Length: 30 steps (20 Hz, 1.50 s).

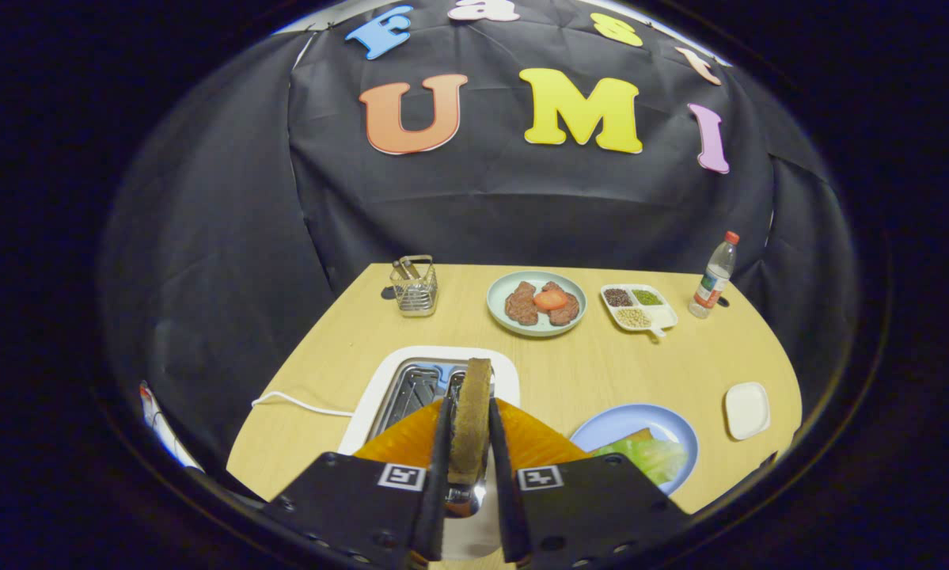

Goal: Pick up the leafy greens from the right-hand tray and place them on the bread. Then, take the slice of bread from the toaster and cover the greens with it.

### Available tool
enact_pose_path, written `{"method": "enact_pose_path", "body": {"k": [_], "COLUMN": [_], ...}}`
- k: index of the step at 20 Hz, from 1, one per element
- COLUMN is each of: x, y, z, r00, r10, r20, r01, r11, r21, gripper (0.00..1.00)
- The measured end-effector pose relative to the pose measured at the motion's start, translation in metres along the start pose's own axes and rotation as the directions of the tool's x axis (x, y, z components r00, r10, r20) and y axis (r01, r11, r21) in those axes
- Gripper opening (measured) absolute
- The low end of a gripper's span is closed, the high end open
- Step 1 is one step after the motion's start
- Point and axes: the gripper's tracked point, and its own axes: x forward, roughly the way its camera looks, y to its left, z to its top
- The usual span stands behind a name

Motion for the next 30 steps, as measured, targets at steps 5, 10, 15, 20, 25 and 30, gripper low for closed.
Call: {"method": "enact_pose_path", "body": {"k": [5,10,15,20,25,30], "x": [-0.011,-0.047,-0.089,-0.109,-0.104,-0.074], "y": [0.002,-0.002,-0.016,-0.059,-0.105,-0.134], "z": [0.006,0.044,0.081,0.085,0.057,0.003], "r00": [0.999,0.99,0.964,0.951,0.957,0.972], "r10": [0.05,0.107,0.155,0.187,0.18,0.188], "r20": [-0.001,0.096,0.216,0.247,0.229,0.139], "r01": [-0.05,-0.109,-0.154,-0.186,-0.174,-0.18], "r11": [0.999,0.994,0.988,0.982,0.984,0.981], "r21": [0.008,0.016,-0.025,-0.027,-0.044,-0.069], "gripper": [0.03,0.03,0.03,0.03,0.03,0.03]}}
